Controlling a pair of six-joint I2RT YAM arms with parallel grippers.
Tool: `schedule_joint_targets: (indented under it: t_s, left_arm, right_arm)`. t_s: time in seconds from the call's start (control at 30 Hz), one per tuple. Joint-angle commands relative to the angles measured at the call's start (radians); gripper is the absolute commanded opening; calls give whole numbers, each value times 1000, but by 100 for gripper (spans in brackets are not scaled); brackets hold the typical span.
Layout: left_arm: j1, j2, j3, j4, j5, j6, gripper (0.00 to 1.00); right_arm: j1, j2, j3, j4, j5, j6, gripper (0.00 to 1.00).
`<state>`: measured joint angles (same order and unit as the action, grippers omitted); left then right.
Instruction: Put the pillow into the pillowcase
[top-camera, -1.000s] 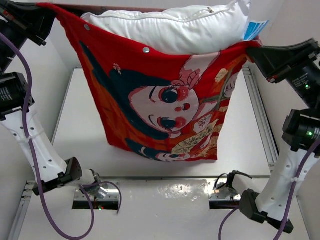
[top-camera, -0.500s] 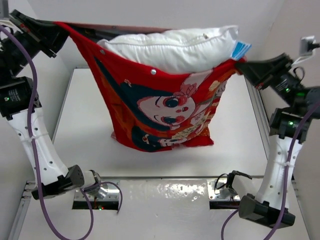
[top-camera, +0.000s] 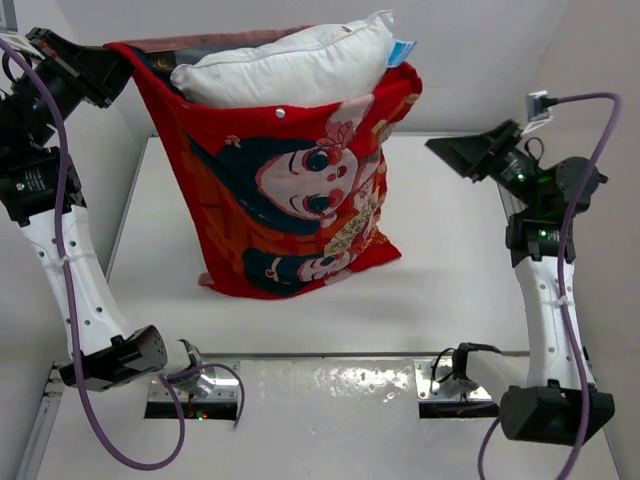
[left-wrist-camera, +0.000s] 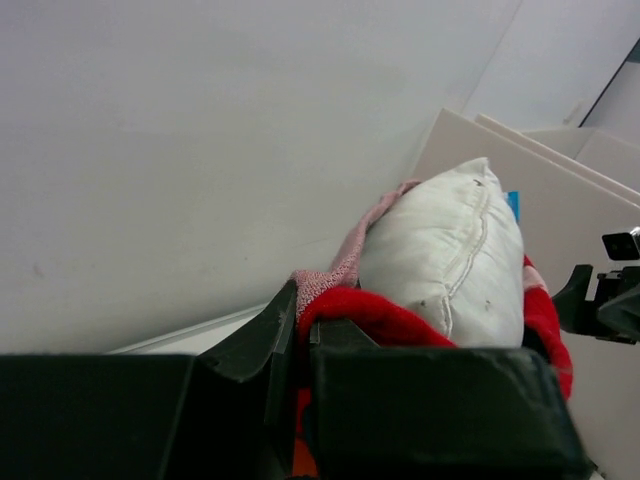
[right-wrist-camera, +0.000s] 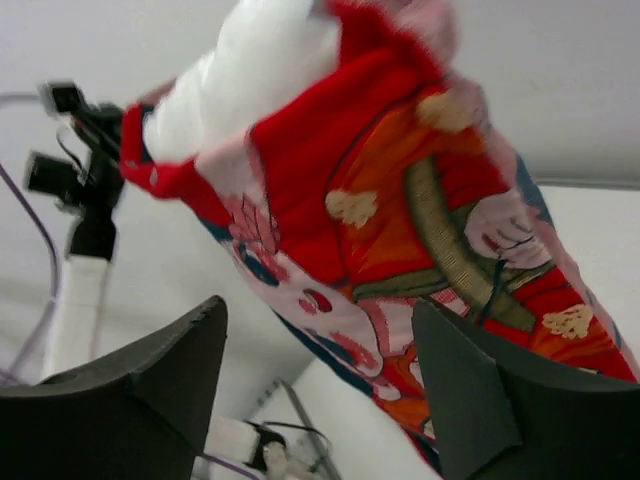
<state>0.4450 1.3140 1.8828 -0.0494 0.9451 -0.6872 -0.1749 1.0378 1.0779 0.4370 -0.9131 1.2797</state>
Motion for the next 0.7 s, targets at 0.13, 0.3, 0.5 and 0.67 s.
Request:
schedule_joint_targets:
  t_s: [0.13,0.3,0.5,0.67]
  left_arm:
    - [14,-62,15,65,-20,-43,0]
    - [-38,-85,-28,170,73,-104,0]
    - [-69,-98,-27,119,103,-37,0]
    - [-77,-88,-40,92,80,-29,0]
  right_arm:
    - [230,79,177,-413,277,-518,99]
    - [201,206,384,-468,445,-560,99]
    - [183,330,481,-371,427,-582,99]
    - [192,329,449,-342,341,-585,96]
